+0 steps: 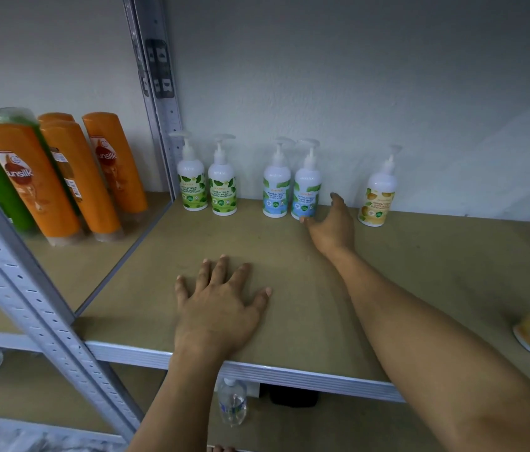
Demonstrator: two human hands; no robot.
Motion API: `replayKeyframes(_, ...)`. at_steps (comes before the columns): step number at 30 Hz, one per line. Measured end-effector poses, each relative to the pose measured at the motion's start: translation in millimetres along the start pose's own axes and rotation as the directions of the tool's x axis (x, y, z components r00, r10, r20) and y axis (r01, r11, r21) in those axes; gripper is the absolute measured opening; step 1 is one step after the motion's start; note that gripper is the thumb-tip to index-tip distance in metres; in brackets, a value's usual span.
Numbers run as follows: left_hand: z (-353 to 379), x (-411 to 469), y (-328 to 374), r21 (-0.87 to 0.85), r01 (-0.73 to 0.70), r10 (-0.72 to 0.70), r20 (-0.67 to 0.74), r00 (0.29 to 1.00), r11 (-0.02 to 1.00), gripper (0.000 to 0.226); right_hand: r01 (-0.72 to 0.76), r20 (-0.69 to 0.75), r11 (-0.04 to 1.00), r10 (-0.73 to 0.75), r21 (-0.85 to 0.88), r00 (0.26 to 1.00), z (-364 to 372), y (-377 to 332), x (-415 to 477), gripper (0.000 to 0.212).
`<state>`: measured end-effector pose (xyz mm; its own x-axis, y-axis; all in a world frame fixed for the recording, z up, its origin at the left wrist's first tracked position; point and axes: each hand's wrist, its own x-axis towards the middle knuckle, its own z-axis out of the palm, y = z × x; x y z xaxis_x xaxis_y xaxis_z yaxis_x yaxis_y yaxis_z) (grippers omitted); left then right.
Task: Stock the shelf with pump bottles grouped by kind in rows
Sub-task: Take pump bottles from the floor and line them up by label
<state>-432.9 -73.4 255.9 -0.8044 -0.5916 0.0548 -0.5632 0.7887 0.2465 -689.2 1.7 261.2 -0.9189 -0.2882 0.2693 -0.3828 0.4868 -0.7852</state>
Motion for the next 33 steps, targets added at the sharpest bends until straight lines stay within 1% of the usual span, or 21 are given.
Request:
replayKeyframes(2, -1.1, -0.1, 0.0, 0.002, 0.000, 0.000, 0.010, 1.000, 1.000, 0.072, 0.046, 0.061, 0.991, -0.039, -0.125, 0.997, -14.7, 2.1, -22.3, 0.080)
replayKeyframes(3, -1.8, -0.5, 0.2, 0.004, 0.000, 0.000, 0.015, 1.000, 1.000, 0.072, 0.102, 0.108, 0.974, -0.081, -0.202, 0.991, -23.2, 4.9, -35.4, 0.076)
replayKeyframes(5, -2.6, -2.3, 0.8, 0.007, -0.002, 0.002, 0.025, 1.000, 1.000, 0.071, 0.240, 0.228, 0.897, -0.163, -0.370, 0.960, -43.8, 12.8, -62.4, 0.069)
replayKeyframes(7, -3.3, -4.8, 2.3, 0.002, -0.002, 0.002, 0.026, 1.000, 1.000, 0.071, 0.324, 0.345, 0.815, -0.164, -0.481, 0.924, -68.8, 23.8, -85.9, 0.064)
replayKeyframes(10, -5.4, -10.4, 5.9, 0.009, -0.010, 0.010, 0.043, 0.999, 1.000, 0.069, 0.360, 0.445, 0.766, -0.109, -0.532, 0.889, -111.6, 40.9, -115.4, 0.065)
replayKeyframes(14, -8.3, -27.4, 16.8, 0.029, -0.049, 0.046, 0.084, 0.995, 0.998, 0.072, 0.338, 0.467, 0.765, -0.055, -0.548, 0.882, -162.5, 63.7, -145.4, 0.067)
replayKeyframes(17, -6.9, -40.2, 32.9, 0.065, -0.091, 0.081, 0.133, 0.988, 0.994, 0.075, 0.288, 0.431, 0.823, -0.059, -0.489, 0.900, -192.4, 78.1, -166.2, 0.063)
replayKeyframes(20, -2.9, -49.6, 53.5, 0.068, -0.121, 0.109, 0.164, 0.980, 0.990, 0.078, 0.201, 0.375, 0.917, -0.063, -0.343, 0.925, -213.6, 86.9, -182.9, 0.055)
replayKeyframes(23, 2.0, -55.3, 73.4, 0.064, -0.137, 0.125, 0.169, 0.978, 0.989, 0.080, 0.164, 0.315, 0.957, -0.083, -0.238, 0.945, -232.2, 92.1, -194.6, 0.045)
replayKeyframes(25, 5.0, -56.8, 84.9, 0.063, -0.140, 0.128, 0.166, 0.978, 0.988, 0.080, 0.155, 0.248, 0.970, -0.106, -0.188, 0.963, -246.8, 97.3, -200.3, 0.037)
replayKeyframes(27, 8.7, -57.8, 94.7, 0.070, -0.144, 0.131, 0.163, 0.978, 0.987, 0.080, 0.107, 0.135, 0.986, -0.090, -0.127, 0.987, -264.3, 101.8, -205.2, 0.025)
replayKeyframes(29, 12.0, -58.6, 101.1, 0.079, -0.139, 0.125, 0.159, 0.979, 0.987, 0.080, 0.021, -0.013, 1.000, -0.021, -0.022, 1.000, -282.9, 107.5, -209.0, 0.015)
replayKeyframes(31, 13.9, -58.4, 104.8, 0.083, -0.125, 0.112, 0.151, 0.982, 0.989, 0.080, -0.063, -0.173, 0.996, 0.072, 0.056, 0.982, -299.7, 115.3, -208.8, 0.017)
replayKeyframes(33, 14.6, -56.5, 107.4, 0.084, -0.114, 0.101, 0.150, 0.983, 0.990, 0.080, -0.134, -0.294, 0.983, 0.165, 0.123, 0.941, -313.6, 127.6, -204.6, 0.016)
